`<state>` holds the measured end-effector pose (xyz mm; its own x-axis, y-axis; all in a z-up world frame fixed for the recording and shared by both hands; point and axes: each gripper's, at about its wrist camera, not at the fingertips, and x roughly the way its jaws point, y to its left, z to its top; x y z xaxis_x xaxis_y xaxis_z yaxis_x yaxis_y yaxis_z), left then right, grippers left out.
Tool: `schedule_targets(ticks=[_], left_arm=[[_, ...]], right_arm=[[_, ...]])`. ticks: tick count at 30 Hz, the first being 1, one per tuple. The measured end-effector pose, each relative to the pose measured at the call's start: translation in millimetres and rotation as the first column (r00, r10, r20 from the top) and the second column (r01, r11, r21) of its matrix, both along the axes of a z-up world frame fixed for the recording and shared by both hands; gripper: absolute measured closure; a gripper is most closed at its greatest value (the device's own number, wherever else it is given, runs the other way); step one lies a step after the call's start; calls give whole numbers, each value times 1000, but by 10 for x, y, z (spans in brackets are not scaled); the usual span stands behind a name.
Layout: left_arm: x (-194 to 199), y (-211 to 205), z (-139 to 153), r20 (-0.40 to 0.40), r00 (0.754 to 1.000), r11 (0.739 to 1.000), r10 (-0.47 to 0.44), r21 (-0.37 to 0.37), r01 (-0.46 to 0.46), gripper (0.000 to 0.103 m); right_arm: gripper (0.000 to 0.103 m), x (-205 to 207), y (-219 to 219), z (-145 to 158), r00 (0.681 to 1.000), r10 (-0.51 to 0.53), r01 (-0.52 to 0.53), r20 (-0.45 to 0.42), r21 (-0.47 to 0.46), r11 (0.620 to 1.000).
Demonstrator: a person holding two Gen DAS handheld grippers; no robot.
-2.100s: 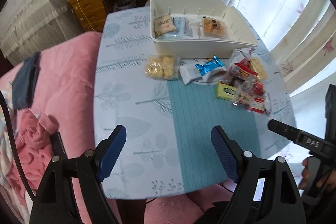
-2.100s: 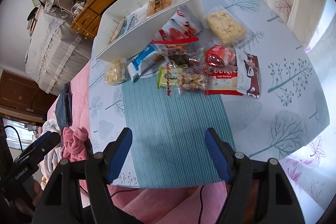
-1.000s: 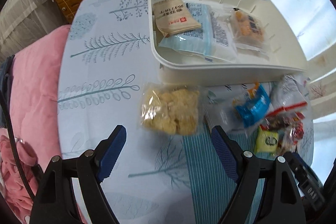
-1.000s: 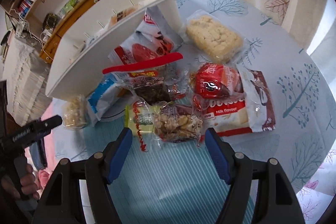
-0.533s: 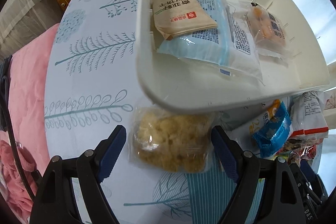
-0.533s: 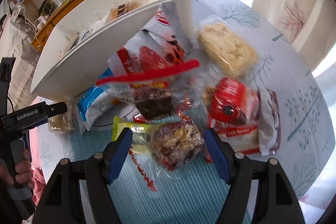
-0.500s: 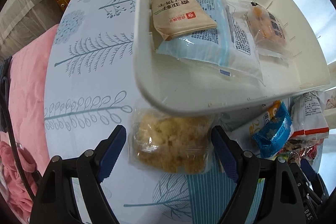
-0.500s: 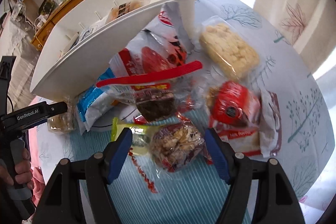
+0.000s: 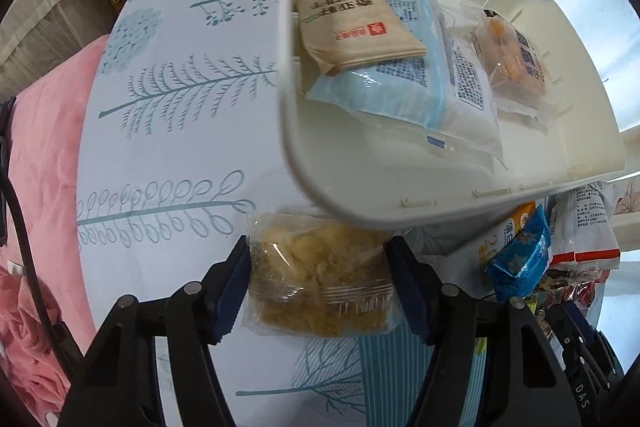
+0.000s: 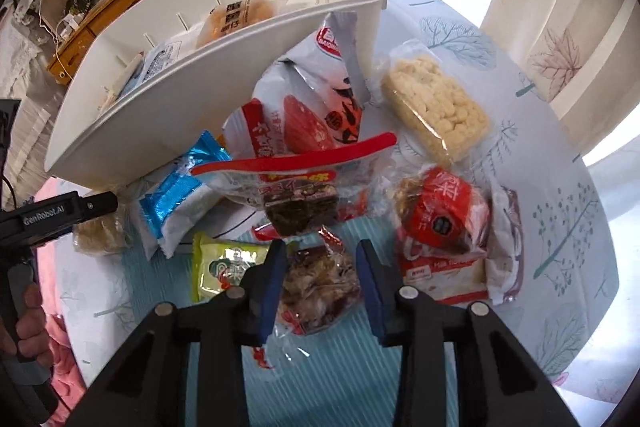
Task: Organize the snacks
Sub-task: 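Grasp the clear bag of yellow crumbly snack with the left tool and lift it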
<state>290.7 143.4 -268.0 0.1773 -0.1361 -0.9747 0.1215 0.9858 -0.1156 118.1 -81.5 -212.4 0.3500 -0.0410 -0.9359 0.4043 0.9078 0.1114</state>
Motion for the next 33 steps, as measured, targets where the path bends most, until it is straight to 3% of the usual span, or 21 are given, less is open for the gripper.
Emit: schedule_targets(ticks=[6,7,9,10,21,26,33], left_arm=[[-83,217,89,5,1000,1000,6,-12,-6,38],[-105,259,105,4,1000,1000,6,-16,-6,38],[-150,336,137,0,1000,1000,5,-23,-5,38],[-174,381,149,-5,1000,1000,5,-26,-5,38],[-525,994,362,-43,998,997,-35,-74,32,38],[-559,1233,663,-21,997,993,-71,-98,69,38],[-439,1368,956,-61,992,985,-113,-135,104,38]], right_arm=[[70,-94,44,19,999,-40,41,-30,24,999],[74,-105,60,25,998,-45,46,-32,26,999],[98,-125,116,49,998,-51,52,-37,28,998],[101,-131,153,51,998,-44,46,-43,52,998],[103,-163,785,129,999,-21,28,-49,129,991],[103,-81,1115,354,1000,-10,5,29,161,987],[103,-20,1397,792,985,12,-43,175,170,985]])
